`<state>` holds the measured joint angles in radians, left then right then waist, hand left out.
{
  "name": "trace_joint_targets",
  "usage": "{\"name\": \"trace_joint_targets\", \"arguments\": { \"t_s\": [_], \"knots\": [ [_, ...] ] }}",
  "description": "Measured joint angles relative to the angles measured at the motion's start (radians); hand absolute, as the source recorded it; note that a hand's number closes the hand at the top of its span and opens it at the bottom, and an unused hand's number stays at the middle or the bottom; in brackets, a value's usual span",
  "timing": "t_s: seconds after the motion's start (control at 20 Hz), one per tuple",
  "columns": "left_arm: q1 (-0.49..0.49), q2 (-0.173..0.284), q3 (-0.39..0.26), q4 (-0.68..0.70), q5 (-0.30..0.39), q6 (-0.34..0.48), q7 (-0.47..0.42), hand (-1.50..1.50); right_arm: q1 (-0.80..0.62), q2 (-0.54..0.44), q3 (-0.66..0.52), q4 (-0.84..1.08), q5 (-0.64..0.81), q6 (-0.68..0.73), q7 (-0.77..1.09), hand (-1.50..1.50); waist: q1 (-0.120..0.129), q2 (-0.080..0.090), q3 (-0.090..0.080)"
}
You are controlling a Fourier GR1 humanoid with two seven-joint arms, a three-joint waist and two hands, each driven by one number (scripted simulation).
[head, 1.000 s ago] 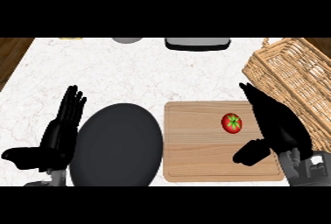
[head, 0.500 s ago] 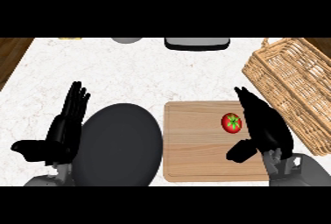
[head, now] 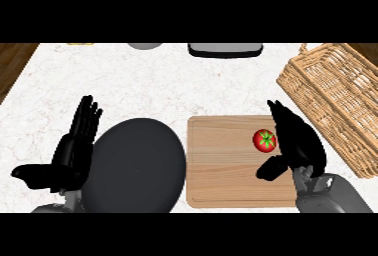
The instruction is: Pick the tomato from the cutting board and place it in the basket
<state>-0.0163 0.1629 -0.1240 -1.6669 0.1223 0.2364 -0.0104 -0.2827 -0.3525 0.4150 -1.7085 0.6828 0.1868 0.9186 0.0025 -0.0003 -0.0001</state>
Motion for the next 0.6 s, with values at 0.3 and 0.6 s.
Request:
{"name": "trace_joint_targets", "arguments": {
  "t_s": [0.3, 0.6],
  "knots": [
    [0.026, -0.016, 0.008, -0.033, -0.024, -0.016, 0.02, 0.0, 0.026, 0.044, -0.048, 0.058, 0.052, 0.03, -0.064, -1.5, 0.0, 0.0, 0.0],
    [0.011, -0.033, 0.036, -0.001, -0.034, -0.045, 0.004, 0.0, 0.032, 0.09, -0.098, 0.104, 0.089, 0.068, -0.109, -1.5, -0.001, 0.0, 0.0]
  ]
}}
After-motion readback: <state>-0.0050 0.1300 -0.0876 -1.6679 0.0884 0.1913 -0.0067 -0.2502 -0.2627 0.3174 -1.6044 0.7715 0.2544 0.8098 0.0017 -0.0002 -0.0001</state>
